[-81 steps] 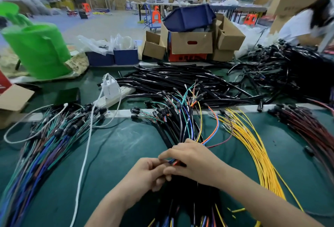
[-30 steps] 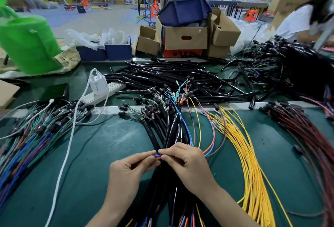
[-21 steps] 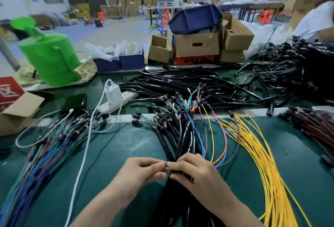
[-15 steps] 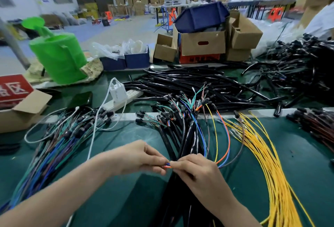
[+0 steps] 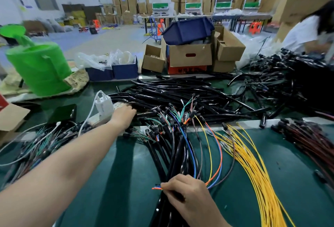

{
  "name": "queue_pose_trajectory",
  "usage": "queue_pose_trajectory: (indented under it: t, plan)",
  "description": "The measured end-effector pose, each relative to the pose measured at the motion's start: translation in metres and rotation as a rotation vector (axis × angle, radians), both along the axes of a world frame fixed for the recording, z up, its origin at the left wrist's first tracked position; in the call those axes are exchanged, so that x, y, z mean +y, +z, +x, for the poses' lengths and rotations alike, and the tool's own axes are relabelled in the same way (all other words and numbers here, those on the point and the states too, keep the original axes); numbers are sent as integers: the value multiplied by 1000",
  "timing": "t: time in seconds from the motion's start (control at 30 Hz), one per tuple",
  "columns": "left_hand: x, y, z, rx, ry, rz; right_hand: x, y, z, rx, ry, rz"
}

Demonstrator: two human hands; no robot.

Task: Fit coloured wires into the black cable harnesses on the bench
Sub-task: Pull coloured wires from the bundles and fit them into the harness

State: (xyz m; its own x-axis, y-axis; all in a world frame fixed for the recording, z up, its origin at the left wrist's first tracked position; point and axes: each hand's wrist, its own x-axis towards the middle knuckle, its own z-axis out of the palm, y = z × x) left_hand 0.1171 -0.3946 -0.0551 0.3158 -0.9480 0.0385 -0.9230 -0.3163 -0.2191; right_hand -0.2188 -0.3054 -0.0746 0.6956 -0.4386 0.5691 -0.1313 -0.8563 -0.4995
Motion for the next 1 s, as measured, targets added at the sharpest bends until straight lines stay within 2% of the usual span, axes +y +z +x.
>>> queue_pose_trajectory:
  t: [0.1, 0.2, 0.3, 0.4, 0.43, 0.5, 0.53, 0.63, 0.7, 0.77, 0.87, 0.93, 1.0]
  plan:
    - [3, 17, -3, 208, 29, -117, -1, 0, 1, 3, -1, -7]
    - [16, 56, -15, 504, 26, -498, 0, -2, 1, 4, 1, 23]
    - [36, 100, -32, 665, -20, -841, 2, -1, 1, 2, 2, 64]
    - [55, 152, -45, 903, -101, -1151, 1, 1, 1, 6, 3, 68]
    - [63, 169, -50, 930, -150, -1278, 2, 2, 0, 11, -2, 73]
    - [84, 195, -59, 866, -202, -1465, 4, 3, 0, 19, -28, 94]
    - [97, 200, -63, 803, -185, -1467, 5, 4, 0, 15, -53, 102]
    - [139, 190, -90, 680, -142, -1273, 9, 8, 1, -47, -162, 205]
    - [160, 167, -118, 702, -350, -1101, 8, 13, -2, -118, -205, 380]
    - [176, 125, -143, 674, -471, -828, 6, 20, -7, -160, -206, 544]
    - [191, 61, -158, 685, -283, -539, 2, 29, -12, -226, -116, 738]
    - [197, 44, -163, 736, -170, -434, 0, 31, -13, -249, -67, 806]
    - [199, 38, -169, 820, -144, -344, 0, 32, -13, -237, -28, 842]
